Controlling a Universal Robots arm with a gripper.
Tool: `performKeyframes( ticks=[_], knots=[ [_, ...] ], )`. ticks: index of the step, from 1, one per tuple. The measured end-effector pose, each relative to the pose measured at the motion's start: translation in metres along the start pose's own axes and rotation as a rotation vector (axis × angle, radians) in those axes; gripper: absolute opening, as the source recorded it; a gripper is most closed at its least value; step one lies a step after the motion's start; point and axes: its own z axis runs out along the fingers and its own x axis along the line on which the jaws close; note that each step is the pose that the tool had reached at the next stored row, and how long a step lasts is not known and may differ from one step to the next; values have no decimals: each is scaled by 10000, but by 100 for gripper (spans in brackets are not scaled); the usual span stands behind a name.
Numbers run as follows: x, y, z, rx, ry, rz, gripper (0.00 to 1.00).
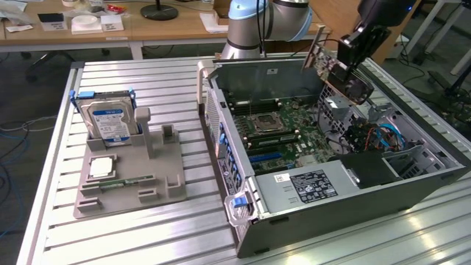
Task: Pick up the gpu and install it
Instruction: 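Insert the gpu into the slot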
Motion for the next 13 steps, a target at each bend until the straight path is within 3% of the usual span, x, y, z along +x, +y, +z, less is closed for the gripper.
performKeyframes(
  ticks=[13],
  knots=[
    [0, 0, 3, -42, 136, -1903, 27]
  ],
)
